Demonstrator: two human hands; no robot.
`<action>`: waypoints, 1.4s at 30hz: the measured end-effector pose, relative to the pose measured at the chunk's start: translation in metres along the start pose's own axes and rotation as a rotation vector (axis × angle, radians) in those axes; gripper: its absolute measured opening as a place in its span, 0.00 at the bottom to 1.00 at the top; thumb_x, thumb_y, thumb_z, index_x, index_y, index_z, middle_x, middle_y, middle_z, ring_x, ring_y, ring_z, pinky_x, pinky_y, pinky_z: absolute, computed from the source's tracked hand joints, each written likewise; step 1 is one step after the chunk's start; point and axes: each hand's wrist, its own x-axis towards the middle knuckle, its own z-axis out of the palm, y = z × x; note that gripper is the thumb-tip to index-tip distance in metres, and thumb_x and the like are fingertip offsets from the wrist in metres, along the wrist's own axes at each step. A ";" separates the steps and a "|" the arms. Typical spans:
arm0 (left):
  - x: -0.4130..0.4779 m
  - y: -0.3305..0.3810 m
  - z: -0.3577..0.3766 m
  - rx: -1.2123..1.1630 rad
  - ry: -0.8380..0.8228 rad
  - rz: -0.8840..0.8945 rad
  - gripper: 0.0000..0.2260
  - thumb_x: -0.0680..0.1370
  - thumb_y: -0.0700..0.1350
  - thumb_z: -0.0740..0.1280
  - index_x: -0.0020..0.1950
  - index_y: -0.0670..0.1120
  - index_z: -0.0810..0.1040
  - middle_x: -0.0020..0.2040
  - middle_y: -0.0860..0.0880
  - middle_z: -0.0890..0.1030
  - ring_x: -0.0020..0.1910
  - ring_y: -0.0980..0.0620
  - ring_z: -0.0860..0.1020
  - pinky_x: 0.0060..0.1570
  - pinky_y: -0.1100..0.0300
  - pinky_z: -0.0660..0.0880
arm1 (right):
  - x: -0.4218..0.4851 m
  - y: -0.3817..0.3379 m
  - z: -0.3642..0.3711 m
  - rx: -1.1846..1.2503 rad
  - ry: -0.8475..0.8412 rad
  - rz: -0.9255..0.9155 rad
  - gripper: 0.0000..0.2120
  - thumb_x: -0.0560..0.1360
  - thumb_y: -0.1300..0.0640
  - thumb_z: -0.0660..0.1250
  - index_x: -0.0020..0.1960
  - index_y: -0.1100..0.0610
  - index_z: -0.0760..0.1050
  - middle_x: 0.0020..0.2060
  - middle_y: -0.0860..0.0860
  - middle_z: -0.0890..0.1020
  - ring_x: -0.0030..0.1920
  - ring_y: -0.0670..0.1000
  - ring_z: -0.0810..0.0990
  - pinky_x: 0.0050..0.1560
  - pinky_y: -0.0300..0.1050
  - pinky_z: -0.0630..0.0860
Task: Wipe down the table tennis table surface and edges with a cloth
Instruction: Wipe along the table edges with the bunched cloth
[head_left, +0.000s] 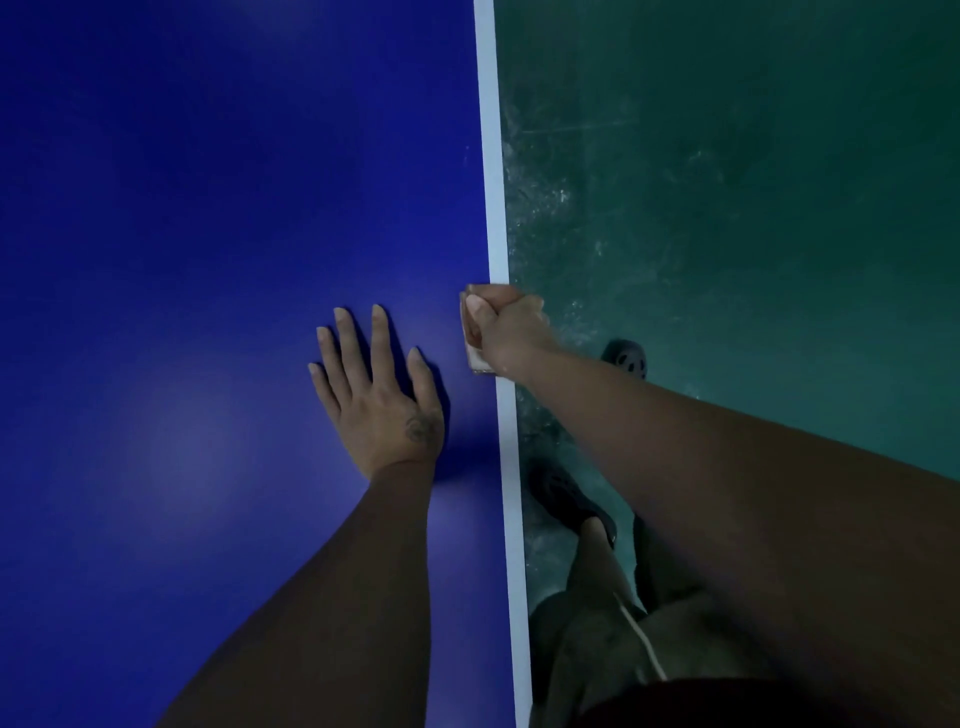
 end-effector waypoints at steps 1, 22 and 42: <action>0.000 0.001 0.000 0.001 -0.003 0.002 0.26 0.90 0.56 0.57 0.88 0.53 0.62 0.89 0.47 0.57 0.89 0.44 0.52 0.86 0.37 0.52 | 0.003 -0.003 0.001 0.013 0.003 0.008 0.29 0.85 0.48 0.68 0.76 0.63 0.62 0.78 0.57 0.67 0.68 0.61 0.75 0.14 0.30 0.62; 0.230 0.108 0.031 -0.059 0.040 -0.099 0.25 0.89 0.57 0.53 0.87 0.54 0.65 0.89 0.48 0.59 0.89 0.47 0.53 0.87 0.48 0.47 | 0.068 -0.054 -0.003 -0.084 -0.047 -0.129 0.32 0.83 0.44 0.70 0.73 0.62 0.60 0.73 0.60 0.66 0.73 0.62 0.71 0.58 0.52 0.80; 0.233 0.110 0.034 -0.075 0.043 -0.114 0.25 0.89 0.56 0.60 0.86 0.52 0.68 0.88 0.47 0.60 0.89 0.46 0.55 0.87 0.43 0.51 | 0.132 -0.211 -0.019 0.094 -0.064 -0.119 0.28 0.84 0.47 0.70 0.75 0.64 0.69 0.69 0.60 0.78 0.63 0.60 0.82 0.21 0.33 0.71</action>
